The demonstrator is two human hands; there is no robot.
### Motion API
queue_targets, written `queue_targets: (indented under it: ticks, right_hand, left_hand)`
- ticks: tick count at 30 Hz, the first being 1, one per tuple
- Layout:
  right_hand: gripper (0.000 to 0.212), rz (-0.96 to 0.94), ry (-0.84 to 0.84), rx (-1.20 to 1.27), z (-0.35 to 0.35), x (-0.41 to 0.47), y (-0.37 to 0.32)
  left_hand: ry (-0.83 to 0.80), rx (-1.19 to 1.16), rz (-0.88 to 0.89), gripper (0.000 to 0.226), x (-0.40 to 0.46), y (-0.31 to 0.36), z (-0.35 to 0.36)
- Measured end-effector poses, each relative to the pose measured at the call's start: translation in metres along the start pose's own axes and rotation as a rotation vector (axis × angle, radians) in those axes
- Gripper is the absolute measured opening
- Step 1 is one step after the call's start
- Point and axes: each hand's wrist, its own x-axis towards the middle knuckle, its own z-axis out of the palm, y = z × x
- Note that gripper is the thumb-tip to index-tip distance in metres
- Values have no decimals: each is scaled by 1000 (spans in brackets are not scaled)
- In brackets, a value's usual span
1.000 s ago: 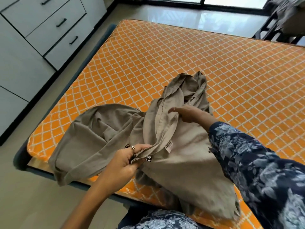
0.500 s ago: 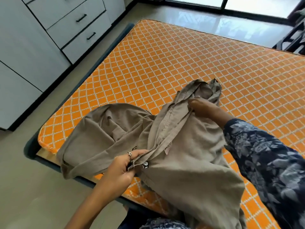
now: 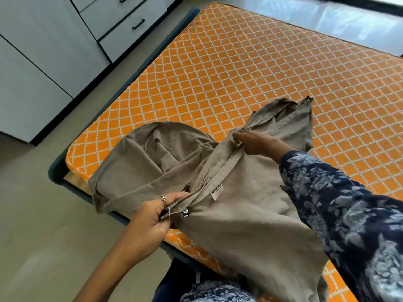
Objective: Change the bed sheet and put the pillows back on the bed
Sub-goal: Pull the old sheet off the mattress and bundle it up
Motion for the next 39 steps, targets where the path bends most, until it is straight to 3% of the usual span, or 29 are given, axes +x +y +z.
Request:
queue_targets:
  ticks: [7, 12, 15, 18, 21, 29, 32, 37, 39]
  right_hand:
    - [65, -65, 23, 117, 18, 15, 5]
    - [46, -12, 22, 167, 22, 18, -7]
    - [56, 73, 105, 216, 26, 18, -8]
    - [61, 142, 134, 252, 28, 15, -8]
    - [43, 99, 112, 256, 29, 13, -3]
    - [58, 20, -24, 182, 31, 17, -3]
    - [51, 12, -66, 150, 33, 18, -2]
    - [34, 75, -73, 111, 33, 15, -3]
    - [29, 87, -58, 101, 35, 10, 2]
  left_hand:
    - [-1, 80, 16, 57, 1, -1, -2]
    - [26, 117, -2, 71, 0, -1, -3]
    - [32, 135, 5, 82, -2, 0, -2]
    - [19, 141, -16, 78, -3, -6, -3]
    - [1, 153, -21, 75, -4, -9, -4]
    - [13, 178, 21, 78, -4, -4, -4]
    - [-12, 141, 23, 70, -5, -3, -3]
    - [1, 135, -2, 85, -4, -1, -2]
    - [6, 146, -6, 81, -4, -5, -3]
